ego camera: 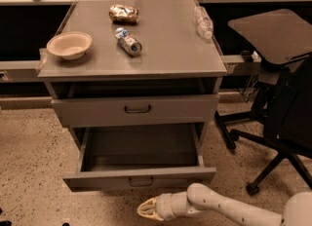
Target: Close middle drawer
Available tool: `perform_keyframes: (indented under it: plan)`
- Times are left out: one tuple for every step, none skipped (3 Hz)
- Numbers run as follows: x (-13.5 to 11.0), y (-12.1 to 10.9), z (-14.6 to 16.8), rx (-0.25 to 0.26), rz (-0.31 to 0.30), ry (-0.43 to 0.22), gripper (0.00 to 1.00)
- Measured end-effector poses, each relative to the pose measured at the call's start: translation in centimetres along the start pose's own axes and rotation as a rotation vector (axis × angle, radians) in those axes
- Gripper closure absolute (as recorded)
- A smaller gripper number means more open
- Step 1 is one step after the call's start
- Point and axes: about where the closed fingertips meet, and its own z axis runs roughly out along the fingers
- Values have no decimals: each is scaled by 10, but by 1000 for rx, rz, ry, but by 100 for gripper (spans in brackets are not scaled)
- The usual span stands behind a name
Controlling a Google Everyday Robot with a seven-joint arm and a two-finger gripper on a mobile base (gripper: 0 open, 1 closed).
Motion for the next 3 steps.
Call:
perform_keyframes:
  plan:
    - [-1,-6,8,-17,-10,-24,100]
    - [-3,-25,23,-60,-23,-47,100]
    - [-8,-56,36,-85,-47,-53,100]
